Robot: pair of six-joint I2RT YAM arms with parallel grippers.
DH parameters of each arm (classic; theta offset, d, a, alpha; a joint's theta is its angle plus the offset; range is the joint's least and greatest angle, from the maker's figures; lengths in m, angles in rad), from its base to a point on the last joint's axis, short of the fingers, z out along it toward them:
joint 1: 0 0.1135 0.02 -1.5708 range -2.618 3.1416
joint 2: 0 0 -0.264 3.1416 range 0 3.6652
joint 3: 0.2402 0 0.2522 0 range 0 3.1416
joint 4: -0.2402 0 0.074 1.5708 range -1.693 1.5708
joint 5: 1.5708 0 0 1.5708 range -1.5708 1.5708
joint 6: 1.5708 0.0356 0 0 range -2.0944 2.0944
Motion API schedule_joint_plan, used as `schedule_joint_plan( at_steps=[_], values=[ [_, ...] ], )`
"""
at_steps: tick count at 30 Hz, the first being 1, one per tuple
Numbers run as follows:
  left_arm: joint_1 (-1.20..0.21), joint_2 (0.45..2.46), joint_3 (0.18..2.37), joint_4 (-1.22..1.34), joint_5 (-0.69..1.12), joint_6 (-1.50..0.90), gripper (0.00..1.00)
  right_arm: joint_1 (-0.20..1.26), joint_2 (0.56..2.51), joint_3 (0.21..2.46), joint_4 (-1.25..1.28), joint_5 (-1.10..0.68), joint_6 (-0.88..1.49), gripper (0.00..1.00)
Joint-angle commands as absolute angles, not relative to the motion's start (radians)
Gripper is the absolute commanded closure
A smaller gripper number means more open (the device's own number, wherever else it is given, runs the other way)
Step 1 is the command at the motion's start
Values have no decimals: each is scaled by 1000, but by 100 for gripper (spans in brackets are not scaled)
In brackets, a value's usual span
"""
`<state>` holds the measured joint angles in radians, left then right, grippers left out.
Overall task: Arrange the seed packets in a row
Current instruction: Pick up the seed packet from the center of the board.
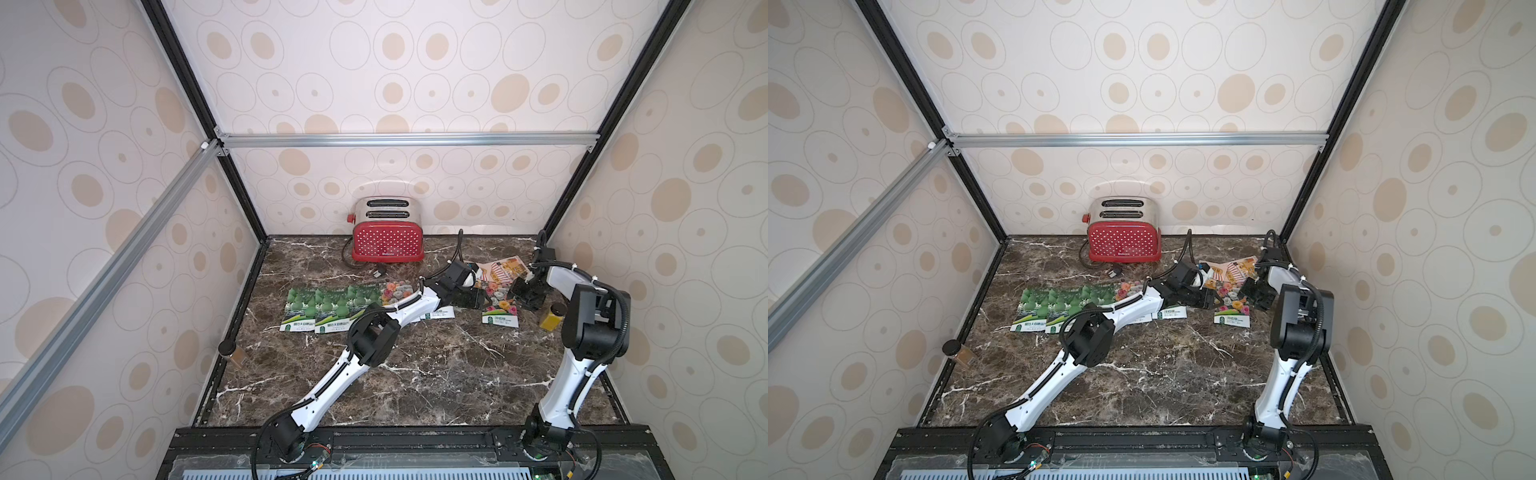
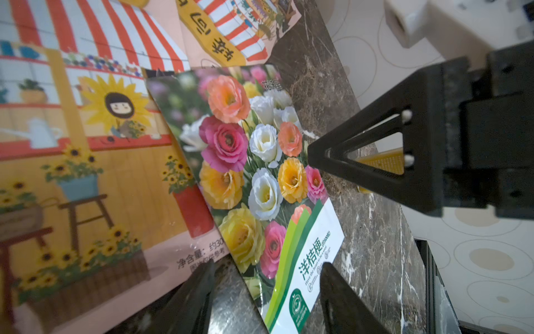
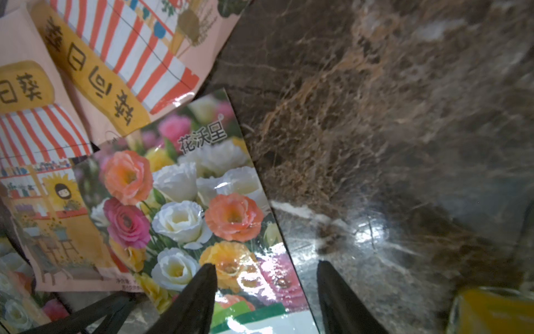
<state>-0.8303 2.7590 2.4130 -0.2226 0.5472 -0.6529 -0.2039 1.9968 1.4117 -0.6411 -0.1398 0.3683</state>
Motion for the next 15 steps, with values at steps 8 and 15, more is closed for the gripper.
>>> schedule_joint_plan(
  at_steps=[8, 15],
  values=[
    [-838, 2845, 2479, -249, 542, -687, 41, -206, 2073, 1407, -612, -236, 367, 41],
    [-838, 2867, 2486, -230, 552, -707, 41, -201, 2073, 1361, -572, -362, 377, 47]
  ],
)
